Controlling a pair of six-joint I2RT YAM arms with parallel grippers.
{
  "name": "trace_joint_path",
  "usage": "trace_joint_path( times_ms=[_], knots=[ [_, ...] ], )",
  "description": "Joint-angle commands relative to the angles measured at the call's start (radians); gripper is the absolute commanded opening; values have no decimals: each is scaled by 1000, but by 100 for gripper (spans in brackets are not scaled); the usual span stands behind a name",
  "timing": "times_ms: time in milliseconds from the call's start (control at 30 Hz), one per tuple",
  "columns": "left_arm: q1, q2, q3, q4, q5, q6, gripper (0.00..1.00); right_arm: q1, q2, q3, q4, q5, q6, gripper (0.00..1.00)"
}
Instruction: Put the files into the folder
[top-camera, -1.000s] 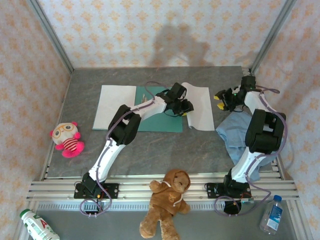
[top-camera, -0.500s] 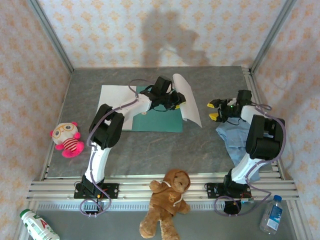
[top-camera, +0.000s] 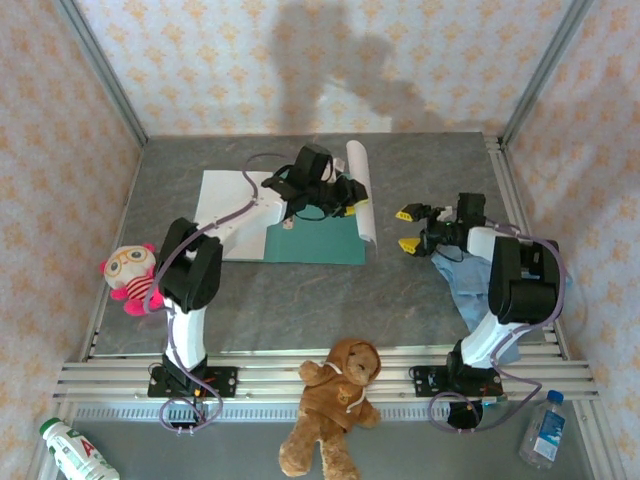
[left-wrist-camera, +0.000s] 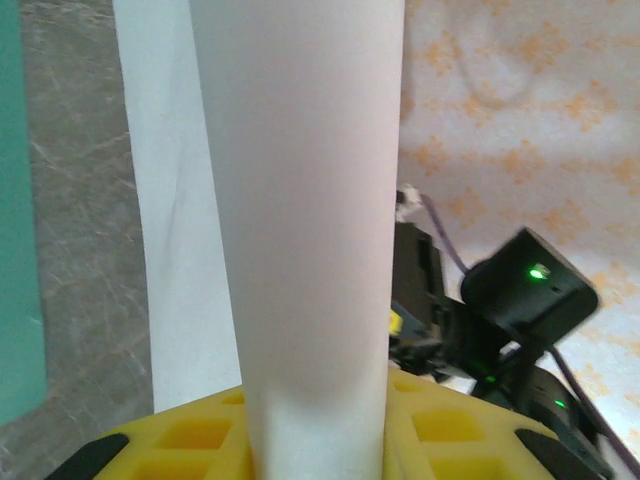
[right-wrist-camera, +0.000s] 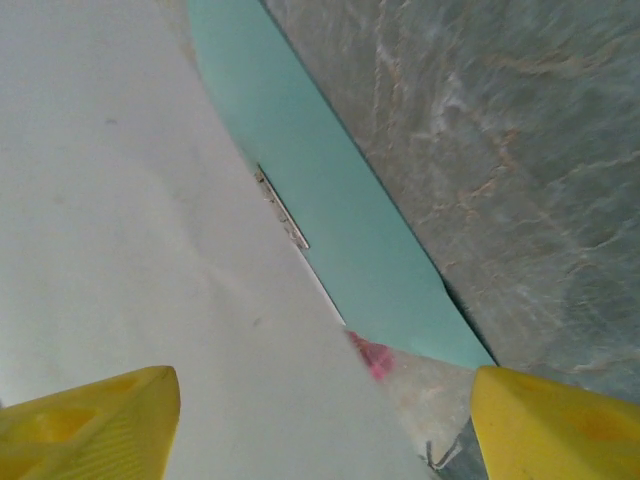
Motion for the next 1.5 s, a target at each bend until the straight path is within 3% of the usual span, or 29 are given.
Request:
trace_joint_path(
  times_ms=[0, 267, 467, 800, 1133, 1267, 1467],
  knots=[
    [7, -86, -8, -37, 49, -11, 29, 18, -57, -22, 141, -46, 85, 79],
    [3, -176, -8, -24, 76, -62, 30, 36, -115, -126, 572, -71, 388, 92],
    [-14, -206, -6, 29, 100, -120, 30, 75, -150, -134, 709, -62, 493, 94],
    [-1, -259, -72, 27, 130, -116, 30, 82, -155, -162, 1165, -28, 812, 95],
    [59, -312, -114, -87, 195, -12, 30, 120, -200, -142, 1202, -43, 806, 94],
    [73, -310, -66, -218, 227, 100, 31, 121, -219, -140, 1188, -63, 786, 92],
    [99, -299, -15, -374, 267, 233, 31, 125, -271, -133, 1041, -123, 645, 87]
  ],
)
